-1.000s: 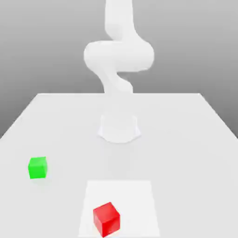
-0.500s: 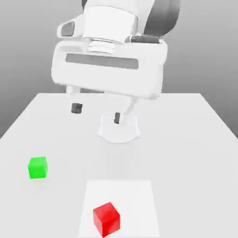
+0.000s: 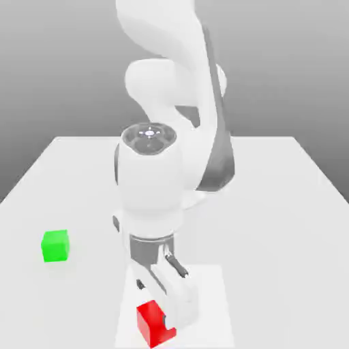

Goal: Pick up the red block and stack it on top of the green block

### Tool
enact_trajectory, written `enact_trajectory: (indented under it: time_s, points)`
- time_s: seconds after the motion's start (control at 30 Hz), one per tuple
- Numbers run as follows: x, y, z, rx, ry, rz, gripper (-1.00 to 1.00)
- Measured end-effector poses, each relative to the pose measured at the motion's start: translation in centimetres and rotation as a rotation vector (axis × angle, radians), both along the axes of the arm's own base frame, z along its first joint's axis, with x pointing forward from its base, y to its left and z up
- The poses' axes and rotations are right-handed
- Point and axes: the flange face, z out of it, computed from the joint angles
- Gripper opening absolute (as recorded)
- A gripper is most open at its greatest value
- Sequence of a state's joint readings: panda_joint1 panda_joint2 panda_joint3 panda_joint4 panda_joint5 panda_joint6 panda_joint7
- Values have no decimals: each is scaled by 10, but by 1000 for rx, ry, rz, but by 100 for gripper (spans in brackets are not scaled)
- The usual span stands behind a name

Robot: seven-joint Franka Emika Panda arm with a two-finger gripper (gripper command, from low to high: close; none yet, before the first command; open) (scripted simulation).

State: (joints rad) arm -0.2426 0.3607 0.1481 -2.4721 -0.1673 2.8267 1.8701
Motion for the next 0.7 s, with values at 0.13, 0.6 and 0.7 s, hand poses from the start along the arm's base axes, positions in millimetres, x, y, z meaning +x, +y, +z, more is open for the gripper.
enact_trajectory:
  time_s: [0.13, 0.6, 0.7]
  points:
    - [0, 0, 0, 0, -2, 0, -100]
    - [-99, -165, 75, -30, 25, -336, -100]
    - [-170, -220, 86, -20, 19, -508, -100]
